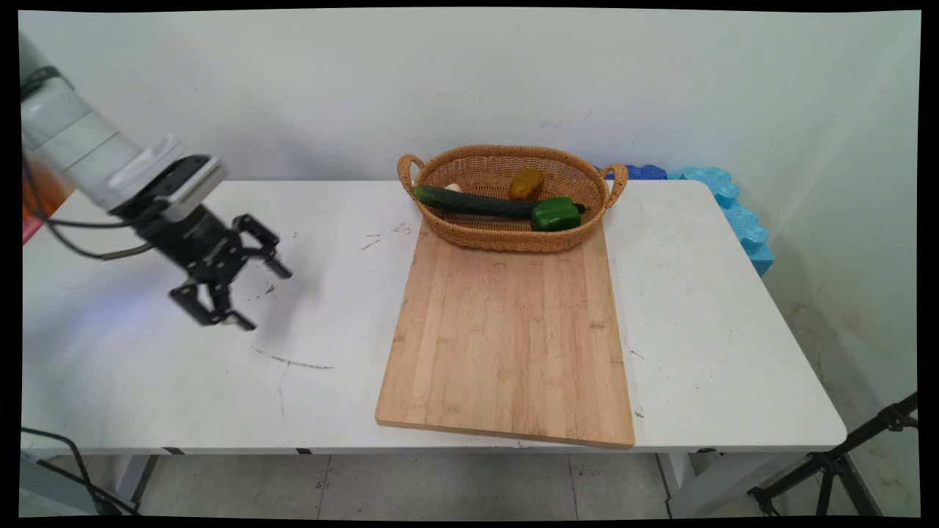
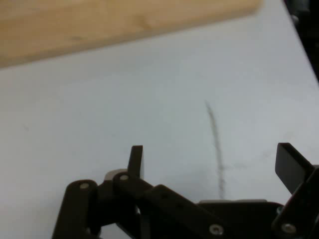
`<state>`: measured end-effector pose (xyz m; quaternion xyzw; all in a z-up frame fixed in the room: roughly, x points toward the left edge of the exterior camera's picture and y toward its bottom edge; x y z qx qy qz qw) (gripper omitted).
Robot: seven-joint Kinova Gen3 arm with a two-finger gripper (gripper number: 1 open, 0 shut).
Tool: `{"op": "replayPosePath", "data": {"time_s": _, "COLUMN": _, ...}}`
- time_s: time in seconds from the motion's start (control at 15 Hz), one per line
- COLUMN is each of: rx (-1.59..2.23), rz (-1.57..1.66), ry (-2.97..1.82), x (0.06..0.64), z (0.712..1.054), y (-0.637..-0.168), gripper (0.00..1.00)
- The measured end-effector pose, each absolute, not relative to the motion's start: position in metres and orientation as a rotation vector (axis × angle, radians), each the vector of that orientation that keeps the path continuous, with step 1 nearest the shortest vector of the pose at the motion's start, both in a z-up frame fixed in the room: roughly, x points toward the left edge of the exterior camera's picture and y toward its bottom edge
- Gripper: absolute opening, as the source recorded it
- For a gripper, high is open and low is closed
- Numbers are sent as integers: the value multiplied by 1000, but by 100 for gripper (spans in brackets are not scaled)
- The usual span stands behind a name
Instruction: Pick up the cucumber from the vegetable basket
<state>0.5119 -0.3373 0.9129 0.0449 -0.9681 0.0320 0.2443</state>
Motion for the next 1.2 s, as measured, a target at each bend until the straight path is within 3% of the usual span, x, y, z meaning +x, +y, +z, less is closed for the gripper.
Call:
{"op": "replayPosePath", "data": {"time_s": 0.6, "rx": 321, "rz": 265, "ry": -2592, "x": 436, "z": 933, "y": -422, "gripper": 100}}
{"op": "replayPosePath", "data": {"time_s": 1.2, "rx": 468, "rz": 397, "ry": -2532, "x": 382, "z": 933, "y": -504, "gripper": 100}}
